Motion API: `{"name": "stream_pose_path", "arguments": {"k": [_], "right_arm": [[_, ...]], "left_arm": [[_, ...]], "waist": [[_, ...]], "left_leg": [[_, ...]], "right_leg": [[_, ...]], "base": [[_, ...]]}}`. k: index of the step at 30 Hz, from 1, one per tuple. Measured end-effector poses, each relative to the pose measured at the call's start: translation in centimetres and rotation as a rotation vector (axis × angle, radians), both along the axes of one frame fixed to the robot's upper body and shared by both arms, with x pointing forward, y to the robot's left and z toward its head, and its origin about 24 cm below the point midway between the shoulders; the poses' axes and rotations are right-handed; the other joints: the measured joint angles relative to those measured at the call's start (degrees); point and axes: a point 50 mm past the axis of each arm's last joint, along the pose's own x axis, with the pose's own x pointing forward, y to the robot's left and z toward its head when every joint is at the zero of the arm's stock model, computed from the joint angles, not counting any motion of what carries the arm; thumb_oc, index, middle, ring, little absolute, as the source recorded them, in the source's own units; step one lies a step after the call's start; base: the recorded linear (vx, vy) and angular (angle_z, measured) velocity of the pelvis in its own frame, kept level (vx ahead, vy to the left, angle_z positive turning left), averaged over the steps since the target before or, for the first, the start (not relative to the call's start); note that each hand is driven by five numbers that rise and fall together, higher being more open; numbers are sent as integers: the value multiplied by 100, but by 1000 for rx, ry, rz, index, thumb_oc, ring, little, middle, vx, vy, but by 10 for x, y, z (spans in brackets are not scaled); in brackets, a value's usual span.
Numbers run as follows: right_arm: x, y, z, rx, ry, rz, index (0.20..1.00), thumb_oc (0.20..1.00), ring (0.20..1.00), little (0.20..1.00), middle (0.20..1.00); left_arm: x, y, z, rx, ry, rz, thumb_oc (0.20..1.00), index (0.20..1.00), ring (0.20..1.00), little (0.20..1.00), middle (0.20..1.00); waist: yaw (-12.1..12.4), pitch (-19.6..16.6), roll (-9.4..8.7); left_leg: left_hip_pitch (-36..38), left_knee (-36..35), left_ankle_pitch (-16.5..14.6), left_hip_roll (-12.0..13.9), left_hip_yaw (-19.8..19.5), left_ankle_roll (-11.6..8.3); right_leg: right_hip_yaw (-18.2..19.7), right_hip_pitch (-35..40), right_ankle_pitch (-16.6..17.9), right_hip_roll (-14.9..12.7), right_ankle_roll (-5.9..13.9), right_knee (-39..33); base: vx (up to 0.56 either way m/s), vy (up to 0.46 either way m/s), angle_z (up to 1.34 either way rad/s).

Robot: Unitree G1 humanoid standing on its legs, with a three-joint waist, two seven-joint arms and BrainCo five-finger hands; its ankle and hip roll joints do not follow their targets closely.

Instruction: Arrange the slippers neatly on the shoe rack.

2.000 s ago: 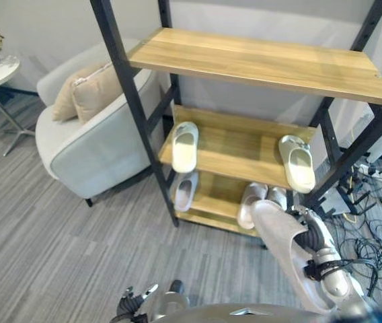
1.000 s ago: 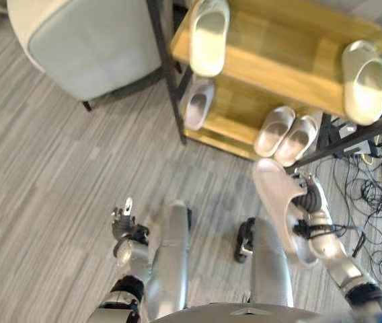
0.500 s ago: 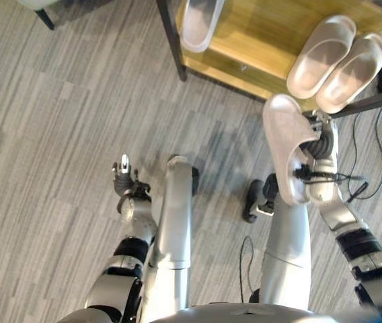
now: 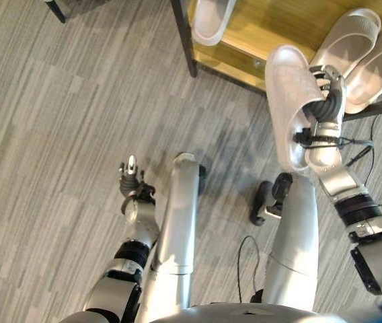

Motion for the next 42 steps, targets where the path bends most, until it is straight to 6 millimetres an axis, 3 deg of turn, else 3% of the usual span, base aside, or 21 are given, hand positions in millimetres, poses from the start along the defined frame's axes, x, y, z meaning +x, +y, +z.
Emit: {"name": "stream_pose_path", "arguments": {"k": [5, 8, 18, 23, 25, 27, 32, 42], "right_arm": [[12, -6, 20, -18, -15, -48, 200, 200, 200, 200, 200], [15, -11, 19, -8, 8, -72, 200, 200, 200, 200, 200], [28, -12, 106, 32, -166, -113, 200, 200, 200, 200, 200], [33, -13, 115, 65, -153, -117, 200, 200, 200, 200, 200], [40, -27, 111, 130, -98, -166, 200, 200, 200, 200, 200], [45, -39, 110, 192, -48, -205, 200, 200, 200, 200, 200], [47, -38, 124, 249, -40, -170, 200, 200, 200, 200, 200], [50, -49, 125, 320, 12, -160, 200, 200, 200, 200, 200]], "left_arm": [[5, 1, 11, 16, -44, -14, 1000, 1000, 1000, 1000, 1000], [6, 0, 12, 45, -40, -42, 1000, 1000, 1000, 1000, 1000], [-3, -6, -1, 67, 9, -84, 1000, 1000, 1000, 1000, 1000], [-5, -9, -4, 75, 6, -112, 1000, 1000, 1000, 1000, 1000], [-7, -10, -7, 86, 12, -134, 1000, 1000, 1000, 1000, 1000], [-15, -9, -15, 100, 46, -154, 1000, 1000, 1000, 1000, 1000], [-39, 4, -34, 133, 128, -148, 1000, 1000, 1000, 1000, 1000], [-35, -11, -27, 220, 72, -297, 1000, 1000, 1000, 1000, 1000]], "waist": [[37, 508, 11], [69, 551, 42], [287, 643, 112], [378, 654, 122], [447, 656, 127], [494, 657, 129], [536, 662, 137], [686, 699, 246]], "left_leg": [[17, 353, -133, -2, 65, 32], [-76, 408, -144, -23, 75, 22], [-78, 485, -195, -35, 96, 34], [-80, 482, -204, -86, 127, 36], [-73, 479, -204, -102, 142, 37], [-73, 463, -204, -114, 142, 36], [-66, 380, -203, -143, 174, 37], [-38, 102, -167, -218, 152, 55]], "right_leg": [[157, -16, -138, 1, -23, 376], [183, -112, -161, 3, -2, 454], [231, -153, -248, -21, -34, 595], [254, -148, -279, -101, -42, 612], [272, -134, -281, -115, -39, 611], [274, -126, -285, -120, -32, 596], [275, -125, -317, -207, -37, 557], [163, -71, -333, -309, -61, 335]], "base": [[50, 5, 0], [51, 19, 2], [29, 13, 2], [19, 11, 6], [4, 9, 2], [0, 0, 0], [6, 36, 6], [1, 5, 5]]}}
